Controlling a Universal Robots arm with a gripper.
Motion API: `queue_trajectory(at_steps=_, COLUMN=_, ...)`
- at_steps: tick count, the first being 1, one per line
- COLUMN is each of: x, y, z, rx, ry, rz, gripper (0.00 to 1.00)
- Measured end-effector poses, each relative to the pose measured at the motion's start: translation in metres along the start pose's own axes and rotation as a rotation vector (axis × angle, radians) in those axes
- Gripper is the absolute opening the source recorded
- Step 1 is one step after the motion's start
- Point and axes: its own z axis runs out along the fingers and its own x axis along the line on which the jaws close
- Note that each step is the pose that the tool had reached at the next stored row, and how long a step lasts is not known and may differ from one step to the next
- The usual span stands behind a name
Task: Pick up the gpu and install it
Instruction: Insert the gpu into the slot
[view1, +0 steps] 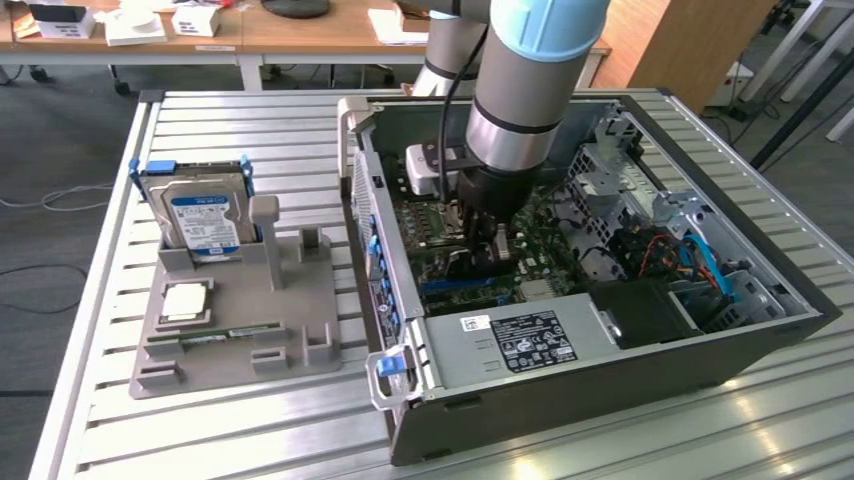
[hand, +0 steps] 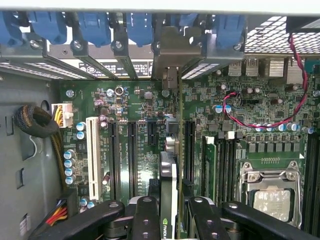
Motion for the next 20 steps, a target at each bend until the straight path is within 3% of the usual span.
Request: queue_trajectory(at_steps=20, x=0.0002, y=0.0013, z=0.0040, rx=0.0001, ry=-0.0001, rz=0.000, gripper=0.27)
